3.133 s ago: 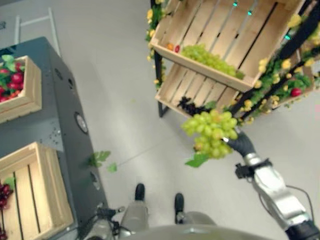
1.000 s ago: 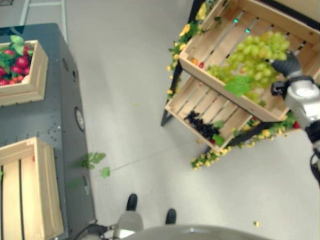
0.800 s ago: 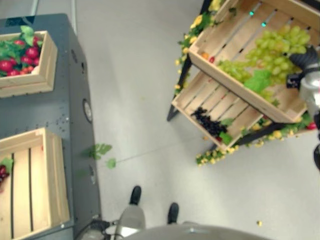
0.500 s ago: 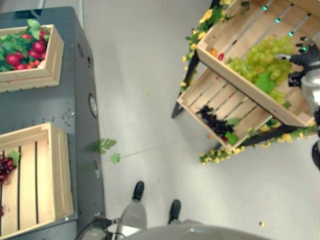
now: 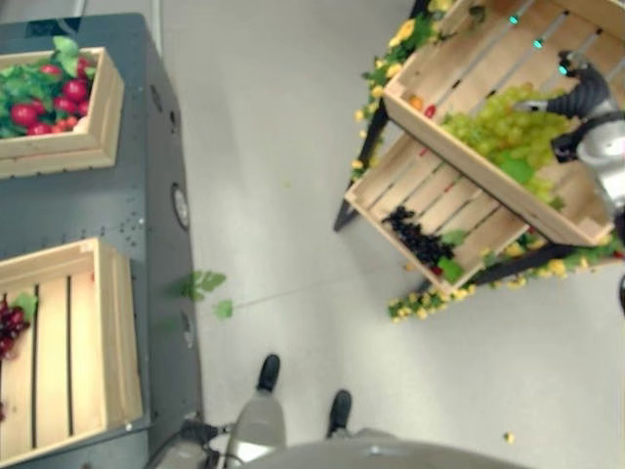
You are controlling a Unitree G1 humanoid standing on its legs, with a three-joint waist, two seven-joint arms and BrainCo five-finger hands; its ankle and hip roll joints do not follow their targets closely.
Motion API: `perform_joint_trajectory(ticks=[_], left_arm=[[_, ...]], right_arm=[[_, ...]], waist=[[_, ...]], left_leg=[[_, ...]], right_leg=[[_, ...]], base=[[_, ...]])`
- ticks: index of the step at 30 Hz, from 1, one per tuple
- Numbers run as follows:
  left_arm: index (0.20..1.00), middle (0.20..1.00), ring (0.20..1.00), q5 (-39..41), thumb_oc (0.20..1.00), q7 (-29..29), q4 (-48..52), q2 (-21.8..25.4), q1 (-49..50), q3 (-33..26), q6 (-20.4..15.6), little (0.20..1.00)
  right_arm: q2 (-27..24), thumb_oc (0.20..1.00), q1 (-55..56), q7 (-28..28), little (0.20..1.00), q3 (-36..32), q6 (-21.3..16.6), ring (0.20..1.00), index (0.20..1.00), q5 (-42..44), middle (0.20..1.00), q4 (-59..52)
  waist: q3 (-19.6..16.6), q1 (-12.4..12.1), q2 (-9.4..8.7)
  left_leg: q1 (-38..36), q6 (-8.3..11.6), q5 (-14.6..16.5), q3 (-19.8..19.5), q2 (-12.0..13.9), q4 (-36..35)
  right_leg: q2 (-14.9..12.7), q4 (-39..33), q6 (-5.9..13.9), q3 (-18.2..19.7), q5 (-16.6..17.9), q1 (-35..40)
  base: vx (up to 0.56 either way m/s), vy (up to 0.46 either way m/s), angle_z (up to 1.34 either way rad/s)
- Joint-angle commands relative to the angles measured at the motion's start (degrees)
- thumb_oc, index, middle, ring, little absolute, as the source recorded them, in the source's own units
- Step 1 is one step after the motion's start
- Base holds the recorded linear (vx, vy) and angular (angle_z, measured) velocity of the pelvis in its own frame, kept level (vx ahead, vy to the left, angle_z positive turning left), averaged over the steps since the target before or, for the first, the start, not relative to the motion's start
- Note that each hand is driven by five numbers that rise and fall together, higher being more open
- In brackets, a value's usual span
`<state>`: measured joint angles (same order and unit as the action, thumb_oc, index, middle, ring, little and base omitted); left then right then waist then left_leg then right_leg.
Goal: Pick up the fruits from the basket on one side to the basket on the other side
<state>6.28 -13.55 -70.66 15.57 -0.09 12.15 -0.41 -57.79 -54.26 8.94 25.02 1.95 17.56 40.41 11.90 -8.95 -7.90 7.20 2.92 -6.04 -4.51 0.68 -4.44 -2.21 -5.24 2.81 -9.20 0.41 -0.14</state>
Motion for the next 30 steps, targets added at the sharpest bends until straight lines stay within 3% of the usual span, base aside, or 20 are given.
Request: perform_joint_trajectory(ticks=[1,3,8,15,26,30], left_arm=[[1.000,1.000,1.000,-1.5,1.000,0.2,-1.9,-1.7,-0.4,-0.2,0.1,1.000],[1.000,1.000,1.000,-1.6,1.000,0.1,-1.8,-1.6,-0.4,-0.1,0.1,1.000],[1.000,1.000,1.000,-3.3,1.000,-0.2,-1.1,-2.7,-0.1,-2.1,0.7,1.000],[1.000,1.000,1.000,-6.0,1.000,0.4,-0.1,-2.4,0.7,-4.3,0.8,1.000],[1.000,1.000,1.000,-8.5,1.000,0.2,0.3,-2.6,1.7,-6.7,0.4,1.000],[1.000,1.000,1.000,-9.3,1.000,0.1,0.1,-2.5,1.7,-7.2,0.5,1.000]], right_arm=[[-1.8,1.000,5.0,0.3,1.000,-1.9,-3.4,1.000,1.000,2.4,1.000,-5.7],[-0.5,1.000,8.7,0.6,1.000,-5.3,-3.9,1.000,1.000,3.5,1.000,-8.0],[8.1,1.000,24.1,0.4,1.000,-17.0,-7.3,1.000,1.000,7.5,1.000,-23.8],[15.0,1.000,36.7,-2.2,1.000,-23.5,-9.0,1.000,1.000,5.6,1.000,-39.3],[23.9,1.000,48.4,-7.6,1.000,-22.5,-10.4,1.000,1.000,4.0,1.000,-52.6],[25.0,1.000,51.2,-9.1,1.000,-21.5,-10.4,1.000,1.000,3.3,1.000,-55.0]], waist=[[-1.7,0.1,-0.80],[-1.8,-0.2,-1.00],[-2.7,0.1,-0.51],[-3.6,0.4,-0.23],[-5.0,1.3,-0.19],[-5.4,1.6,-0.27]], left_leg=[[-1.1,-1.33,2.9,-0.8,-0.6,0.3],[-1.2,-1.38,3.0,-0.9,-0.7,0.3],[-1.8,-1.85,3.4,-0.9,-0.9,0.1],[-2.6,-2.48,4.1,-0.7,-1.5,0.1],[-4.3,-3.81,5.4,0.5,-2.6,0.2],[-4.6,-4.21,5.6,0.8,-3.0,0.2]], right_leg=[[-0.3,0.3,2.78,0.1,0.1,0.2],[-0.3,0.3,2.78,0.1,0.1,0.2],[-0.6,0.3,2.94,0.3,0.1,0.4],[-1.1,0.3,3.36,0.9,0.4,0.6],[-2.5,0.9,4.46,2.8,1.1,0.9],[-3.0,1.4,4.79,3.5,1.3,0.8]], base=[[-0.01,0.005,0.06],[0.00,0.002,0.02],[0.00,0.011,-0.02],[0.00,0.020,-0.01],[-0.01,0.055,-0.05],[-0.02,0.075,-0.12]])
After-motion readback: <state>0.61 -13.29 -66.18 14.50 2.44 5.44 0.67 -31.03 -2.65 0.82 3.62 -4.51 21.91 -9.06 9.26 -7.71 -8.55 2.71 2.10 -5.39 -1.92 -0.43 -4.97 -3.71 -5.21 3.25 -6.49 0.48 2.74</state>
